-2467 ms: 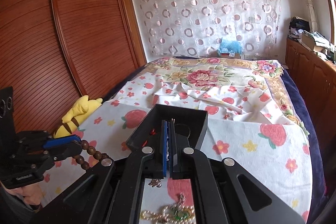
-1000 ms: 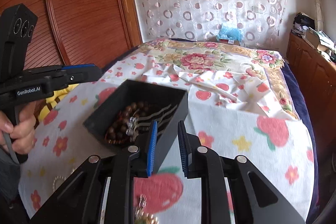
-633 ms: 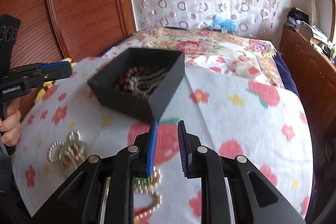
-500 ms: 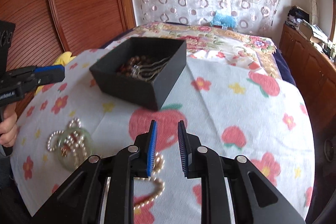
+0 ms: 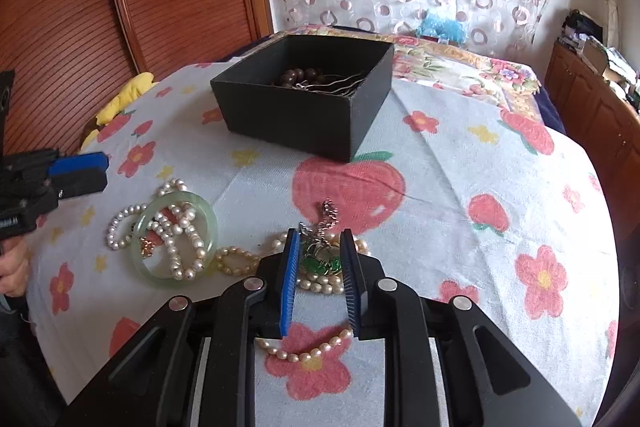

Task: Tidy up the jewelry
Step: 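Lower the right gripper onto the green-pendant necklace while the left lowers onto the pearl necklace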

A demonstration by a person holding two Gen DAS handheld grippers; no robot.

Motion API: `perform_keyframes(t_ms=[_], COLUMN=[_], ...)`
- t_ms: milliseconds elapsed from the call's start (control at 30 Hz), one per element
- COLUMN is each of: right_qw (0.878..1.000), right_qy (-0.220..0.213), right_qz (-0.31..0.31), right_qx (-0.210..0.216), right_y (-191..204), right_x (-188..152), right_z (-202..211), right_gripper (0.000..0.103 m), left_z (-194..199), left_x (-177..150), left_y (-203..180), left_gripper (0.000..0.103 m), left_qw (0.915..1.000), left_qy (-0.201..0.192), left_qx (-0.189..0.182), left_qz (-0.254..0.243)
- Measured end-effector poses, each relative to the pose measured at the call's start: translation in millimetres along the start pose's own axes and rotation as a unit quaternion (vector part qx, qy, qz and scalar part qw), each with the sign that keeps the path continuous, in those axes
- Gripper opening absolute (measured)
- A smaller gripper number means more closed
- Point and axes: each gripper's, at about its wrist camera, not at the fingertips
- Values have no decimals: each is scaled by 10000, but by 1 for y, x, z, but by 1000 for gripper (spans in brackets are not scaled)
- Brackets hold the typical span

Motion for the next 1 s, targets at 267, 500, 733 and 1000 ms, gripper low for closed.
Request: perform_keyframes(t_ms=[267,500,733,1000], right_qw=[9996,9992,9989,9996], right_qy=[226,319,355,-66], right_qz=[178,222,310,214], right_qx=[19,-45,-76,-197], right_y=[10,10,11,6], right_x=[2,5,4,7], right_z=[-1,-8,-9,23], right_gripper=[25,25,17,17], left_z=[6,3,3,-5], left_x=[-14,-19,-21,-24], left_y=[7,12,14,11], left_gripper=[28,29,29,29], left_qw=[9999,9997,9997,9994], left_qy=[98,195,208,332], left_qx=[25,24,25,62], left_qz=[86,126,139,49])
Point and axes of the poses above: each gripper's, at about its wrist camera, not at the fingertips, and z roughly against the way its jaws point, y to its left, x to its top, and after that the axes turned 15 degrees about z, right-handed
